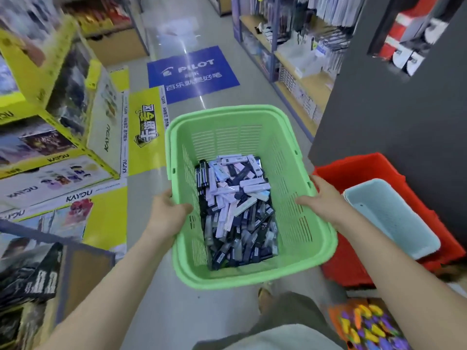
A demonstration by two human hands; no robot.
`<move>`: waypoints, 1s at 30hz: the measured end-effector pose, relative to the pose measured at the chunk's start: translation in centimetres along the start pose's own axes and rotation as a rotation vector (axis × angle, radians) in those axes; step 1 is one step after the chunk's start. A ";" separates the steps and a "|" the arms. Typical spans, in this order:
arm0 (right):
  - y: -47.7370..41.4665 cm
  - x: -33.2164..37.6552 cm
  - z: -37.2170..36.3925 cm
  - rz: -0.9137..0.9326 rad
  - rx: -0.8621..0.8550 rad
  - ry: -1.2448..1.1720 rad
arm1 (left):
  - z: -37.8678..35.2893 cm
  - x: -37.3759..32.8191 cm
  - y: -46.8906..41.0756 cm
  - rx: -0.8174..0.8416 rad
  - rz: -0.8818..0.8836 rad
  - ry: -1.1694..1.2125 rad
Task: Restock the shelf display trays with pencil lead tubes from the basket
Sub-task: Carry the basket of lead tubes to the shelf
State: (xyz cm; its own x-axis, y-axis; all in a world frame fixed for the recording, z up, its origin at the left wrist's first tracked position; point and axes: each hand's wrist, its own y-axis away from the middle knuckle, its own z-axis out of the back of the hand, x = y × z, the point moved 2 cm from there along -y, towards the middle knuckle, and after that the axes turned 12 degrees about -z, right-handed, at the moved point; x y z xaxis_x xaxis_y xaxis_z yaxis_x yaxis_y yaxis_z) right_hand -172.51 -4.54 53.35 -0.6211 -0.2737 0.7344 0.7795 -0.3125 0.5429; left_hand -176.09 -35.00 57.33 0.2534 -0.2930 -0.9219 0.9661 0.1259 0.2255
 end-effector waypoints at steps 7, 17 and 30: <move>-17.0 11.3 2.4 -0.086 -0.257 -0.172 | -5.6 -6.1 -21.3 -0.123 0.044 0.138; -41.3 29.8 -3.8 -0.509 -0.340 -0.793 | -14.6 -12.0 -54.2 -0.139 0.129 0.217; -72.3 45.7 6.2 -0.465 -0.559 -0.796 | -21.2 -24.6 -96.2 0.114 -0.153 -0.380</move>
State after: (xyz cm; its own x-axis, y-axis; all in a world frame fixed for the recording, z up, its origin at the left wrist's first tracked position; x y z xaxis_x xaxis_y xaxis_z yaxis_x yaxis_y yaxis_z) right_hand -256.80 11.18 50.19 -0.4586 0.5865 0.6676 0.2079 -0.6596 0.7223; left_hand -276.37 -19.85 51.66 0.0863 -0.6311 -0.7709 0.9879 -0.0457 0.1479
